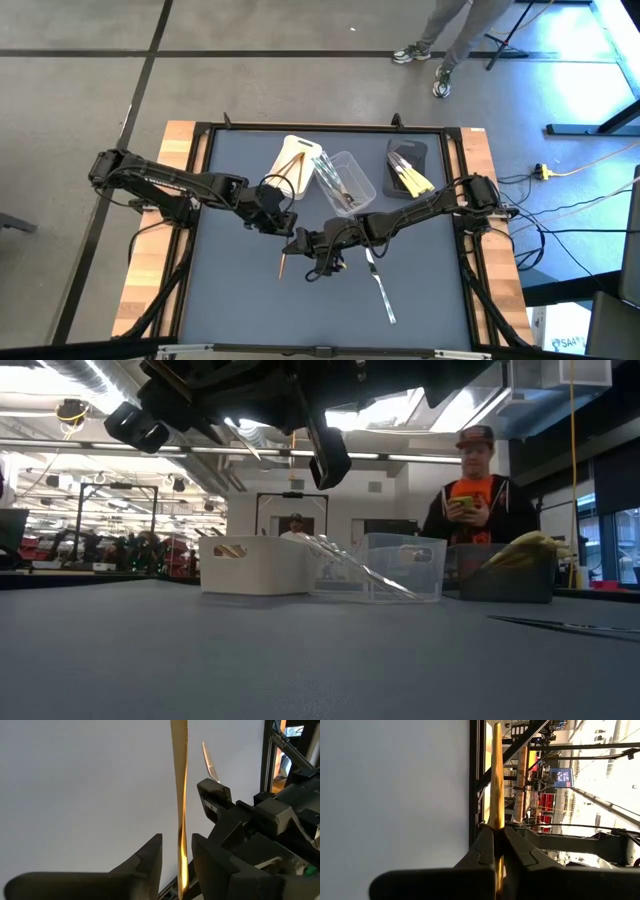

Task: Sort silverware by color (type)
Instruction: Put the gold knife into the white bin

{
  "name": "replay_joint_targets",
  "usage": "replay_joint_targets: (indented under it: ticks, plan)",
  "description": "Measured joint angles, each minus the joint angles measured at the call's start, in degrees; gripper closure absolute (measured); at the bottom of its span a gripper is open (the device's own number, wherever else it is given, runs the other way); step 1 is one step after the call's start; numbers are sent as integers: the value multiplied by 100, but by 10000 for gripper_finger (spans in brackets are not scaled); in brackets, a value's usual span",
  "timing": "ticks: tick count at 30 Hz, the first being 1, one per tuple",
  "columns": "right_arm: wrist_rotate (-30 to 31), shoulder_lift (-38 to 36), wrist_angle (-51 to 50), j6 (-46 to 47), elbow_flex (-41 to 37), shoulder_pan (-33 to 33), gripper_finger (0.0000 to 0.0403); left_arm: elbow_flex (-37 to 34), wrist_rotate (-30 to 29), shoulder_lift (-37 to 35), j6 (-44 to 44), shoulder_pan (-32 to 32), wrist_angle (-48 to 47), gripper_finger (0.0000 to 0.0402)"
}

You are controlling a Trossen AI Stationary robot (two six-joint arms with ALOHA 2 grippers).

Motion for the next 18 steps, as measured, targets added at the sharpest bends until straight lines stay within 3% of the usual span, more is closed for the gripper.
replay_joint_targets:
  ticks: [18]
  plan:
    - [1, 4, -9, -11, 0, -4, 398, 1, -13, 0, -24, 0, 31, 390]
